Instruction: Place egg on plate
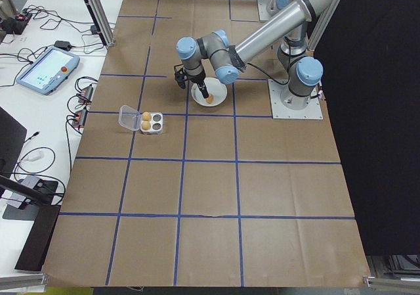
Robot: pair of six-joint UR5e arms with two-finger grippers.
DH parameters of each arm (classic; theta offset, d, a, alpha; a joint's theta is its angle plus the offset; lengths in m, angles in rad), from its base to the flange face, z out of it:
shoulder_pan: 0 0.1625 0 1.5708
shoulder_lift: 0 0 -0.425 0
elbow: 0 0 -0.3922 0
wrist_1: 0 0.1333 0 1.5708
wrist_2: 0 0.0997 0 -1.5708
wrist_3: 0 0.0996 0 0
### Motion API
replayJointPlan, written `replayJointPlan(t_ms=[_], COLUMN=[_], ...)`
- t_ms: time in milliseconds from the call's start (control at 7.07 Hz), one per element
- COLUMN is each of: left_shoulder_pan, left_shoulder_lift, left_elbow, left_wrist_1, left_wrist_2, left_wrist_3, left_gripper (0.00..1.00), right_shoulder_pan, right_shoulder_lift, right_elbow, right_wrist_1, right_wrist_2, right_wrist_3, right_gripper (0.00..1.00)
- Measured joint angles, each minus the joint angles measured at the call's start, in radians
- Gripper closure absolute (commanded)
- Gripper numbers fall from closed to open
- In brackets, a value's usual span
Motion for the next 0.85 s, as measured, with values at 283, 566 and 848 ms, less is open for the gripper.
replayJointPlan(t_ms=[283, 566, 848], left_shoulder_pan=[0.002, 0.009, 0.036], left_shoulder_lift=[-0.104, -0.195, -0.264], left_elbow=[0.177, 0.343, 0.471], left_wrist_1=[-0.007, -0.027, -0.037], left_wrist_2=[0.048, 0.092, 0.094], left_wrist_3=[0.065, 0.182, 0.284], left_gripper=[0.00, 0.00, 0.00], right_shoulder_pan=[0.000, 0.000, 0.000], right_shoulder_lift=[0.000, 0.000, 0.000], right_elbow=[0.000, 0.000, 0.000], right_wrist_1=[0.000, 0.000, 0.000], right_wrist_2=[-0.001, -0.001, -0.001], right_wrist_3=[0.000, 0.000, 0.000], right_gripper=[0.00, 0.00, 0.00])
